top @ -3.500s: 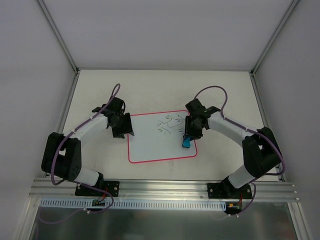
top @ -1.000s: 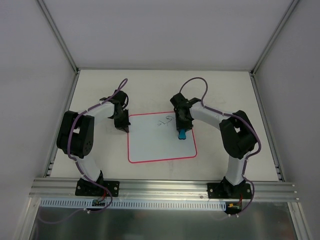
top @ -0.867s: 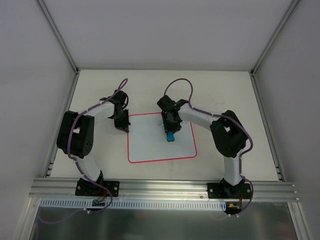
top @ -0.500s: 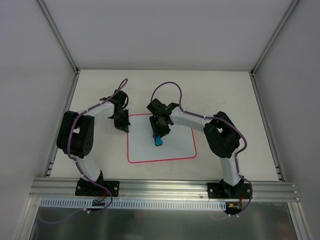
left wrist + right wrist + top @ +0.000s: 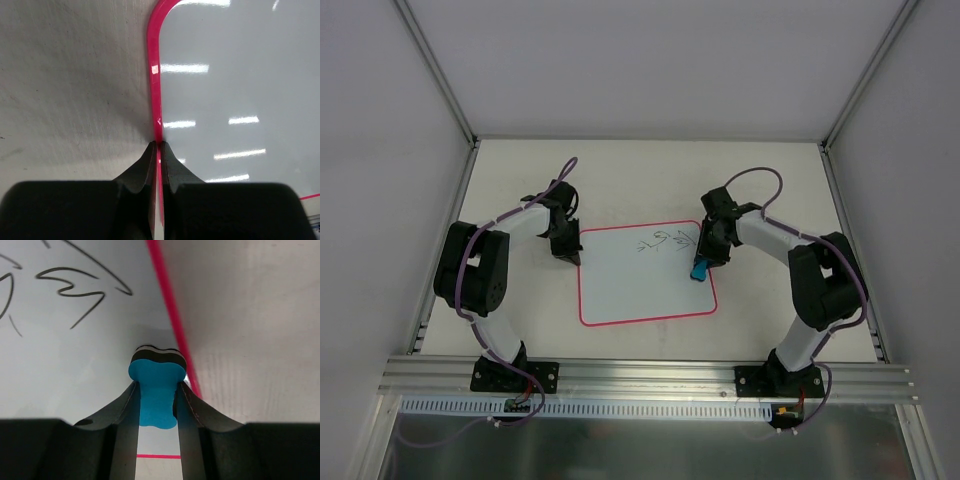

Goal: Erase the whiteboard

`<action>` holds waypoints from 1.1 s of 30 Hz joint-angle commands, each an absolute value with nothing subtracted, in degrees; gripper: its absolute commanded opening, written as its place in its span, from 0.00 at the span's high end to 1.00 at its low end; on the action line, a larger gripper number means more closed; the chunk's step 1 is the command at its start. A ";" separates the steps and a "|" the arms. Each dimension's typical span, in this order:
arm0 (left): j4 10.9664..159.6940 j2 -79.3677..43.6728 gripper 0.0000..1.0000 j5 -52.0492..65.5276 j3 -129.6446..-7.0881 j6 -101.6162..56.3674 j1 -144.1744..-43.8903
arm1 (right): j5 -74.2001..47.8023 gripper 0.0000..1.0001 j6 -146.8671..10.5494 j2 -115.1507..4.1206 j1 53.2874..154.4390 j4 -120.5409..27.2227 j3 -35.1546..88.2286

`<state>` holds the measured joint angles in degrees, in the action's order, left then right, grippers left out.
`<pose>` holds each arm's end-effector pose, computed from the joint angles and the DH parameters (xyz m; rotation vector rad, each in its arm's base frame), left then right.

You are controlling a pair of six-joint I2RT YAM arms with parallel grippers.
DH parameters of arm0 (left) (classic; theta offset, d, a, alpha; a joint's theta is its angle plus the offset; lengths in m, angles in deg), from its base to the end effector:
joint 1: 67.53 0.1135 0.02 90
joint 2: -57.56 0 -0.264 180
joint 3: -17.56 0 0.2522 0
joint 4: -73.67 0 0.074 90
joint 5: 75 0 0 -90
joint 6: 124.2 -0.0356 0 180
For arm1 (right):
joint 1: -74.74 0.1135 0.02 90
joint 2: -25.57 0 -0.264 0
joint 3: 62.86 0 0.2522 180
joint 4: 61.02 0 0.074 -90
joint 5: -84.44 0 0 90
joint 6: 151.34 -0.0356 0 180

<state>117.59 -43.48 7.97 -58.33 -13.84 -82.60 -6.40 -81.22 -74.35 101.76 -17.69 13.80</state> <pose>0.3251 -0.0921 0.1633 -0.0979 2.8115 -0.3227 0.3033 0.1553 0.1734 -0.1762 2.7564 0.2463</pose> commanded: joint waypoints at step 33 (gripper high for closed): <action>118.90 -38.24 0.73 8.76 -56.84 -12.93 -82.91 | 3.23 1.00 -75.85 -68.56 114.29 -5.07 22.70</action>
<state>118.18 -38.86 7.19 -54.06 -13.12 -82.93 0.29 -79.04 -66.79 113.72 -6.20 17.71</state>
